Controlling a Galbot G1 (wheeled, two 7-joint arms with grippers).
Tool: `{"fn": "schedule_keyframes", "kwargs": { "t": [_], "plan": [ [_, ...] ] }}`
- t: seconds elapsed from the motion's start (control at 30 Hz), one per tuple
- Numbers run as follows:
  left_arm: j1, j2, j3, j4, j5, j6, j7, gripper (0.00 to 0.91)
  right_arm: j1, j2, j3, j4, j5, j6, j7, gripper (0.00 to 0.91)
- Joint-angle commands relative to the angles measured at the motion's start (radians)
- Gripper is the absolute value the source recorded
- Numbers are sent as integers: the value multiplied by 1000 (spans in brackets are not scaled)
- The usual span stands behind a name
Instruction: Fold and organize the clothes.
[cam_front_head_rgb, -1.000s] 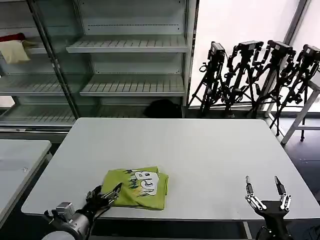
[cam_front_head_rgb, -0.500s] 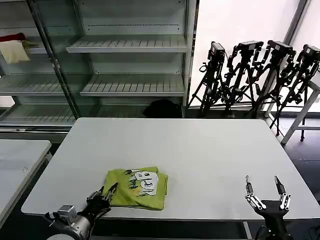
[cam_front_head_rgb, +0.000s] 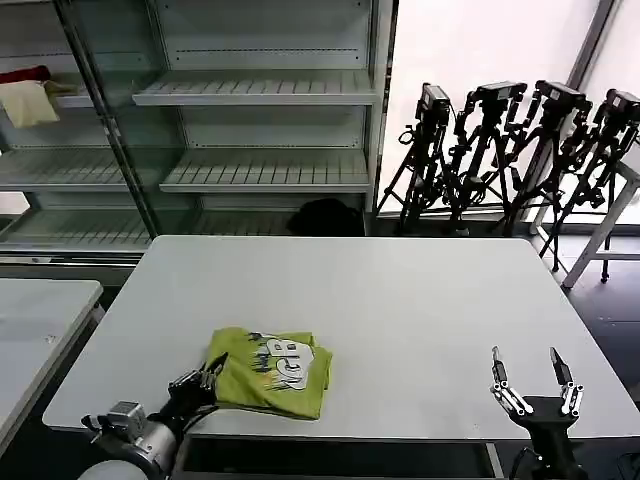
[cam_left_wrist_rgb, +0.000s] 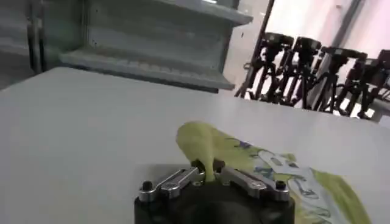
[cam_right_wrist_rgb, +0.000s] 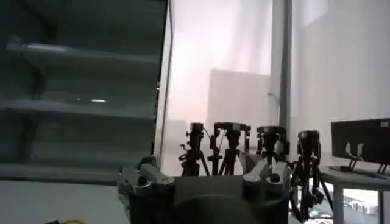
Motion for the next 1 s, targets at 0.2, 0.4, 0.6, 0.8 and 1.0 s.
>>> {"fn": "schedule_keyframes", "kwargs": {
  "t": [0.2,0.4,0.6,0.8,1.0],
  "plan": [
    [-10,222,-557,37,-237,107,72,0,35,-6,-8,2,6,-19,-3,907],
    [-132,377,-631,-26,-291,190,157,0,45,1,-18,1,5,-24,-7,907],
    [-118,350,-97,-120,83,129,341,0,44,7,-12,10,6,-31,-7,907],
    [-188,212,388,174,432,-81,454,0,21,4,-4,17,4,-30,-8,907],
    [-303,165,435,148,389,-96,435,0,23,9,-8,11,2,-33,-14,907]
  ]
}}
